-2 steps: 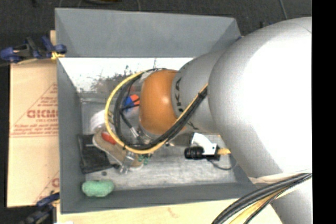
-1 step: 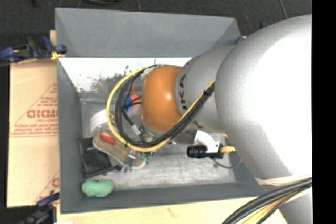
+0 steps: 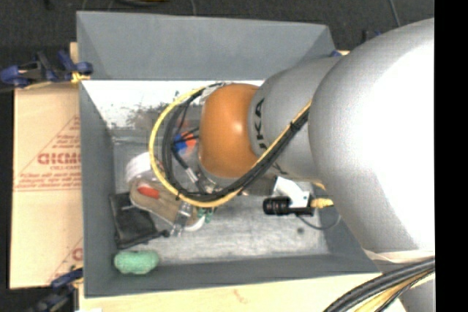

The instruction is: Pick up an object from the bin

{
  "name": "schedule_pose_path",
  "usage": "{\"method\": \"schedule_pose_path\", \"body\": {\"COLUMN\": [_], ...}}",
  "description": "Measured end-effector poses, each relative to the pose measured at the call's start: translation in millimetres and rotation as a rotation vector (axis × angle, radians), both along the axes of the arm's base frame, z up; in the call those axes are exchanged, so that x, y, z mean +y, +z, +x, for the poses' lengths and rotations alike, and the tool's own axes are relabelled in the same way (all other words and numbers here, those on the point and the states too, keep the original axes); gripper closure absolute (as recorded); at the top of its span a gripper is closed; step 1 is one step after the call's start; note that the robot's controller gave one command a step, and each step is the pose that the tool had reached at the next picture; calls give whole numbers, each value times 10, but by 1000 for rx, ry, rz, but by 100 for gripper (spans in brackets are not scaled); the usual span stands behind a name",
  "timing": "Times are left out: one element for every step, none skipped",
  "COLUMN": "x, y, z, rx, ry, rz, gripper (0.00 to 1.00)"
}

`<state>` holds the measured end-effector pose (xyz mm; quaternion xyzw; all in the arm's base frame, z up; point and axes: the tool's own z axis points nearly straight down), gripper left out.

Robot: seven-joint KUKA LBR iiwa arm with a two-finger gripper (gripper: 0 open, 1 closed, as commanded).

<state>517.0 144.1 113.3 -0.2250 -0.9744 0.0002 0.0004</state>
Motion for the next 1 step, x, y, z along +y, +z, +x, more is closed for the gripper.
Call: {"method": "schedule_pose_path", "body": {"x": [1], "y": [94], "z": [9], "rx": [-4], "ry": [1], "rz": [1], "gripper": [100]}}
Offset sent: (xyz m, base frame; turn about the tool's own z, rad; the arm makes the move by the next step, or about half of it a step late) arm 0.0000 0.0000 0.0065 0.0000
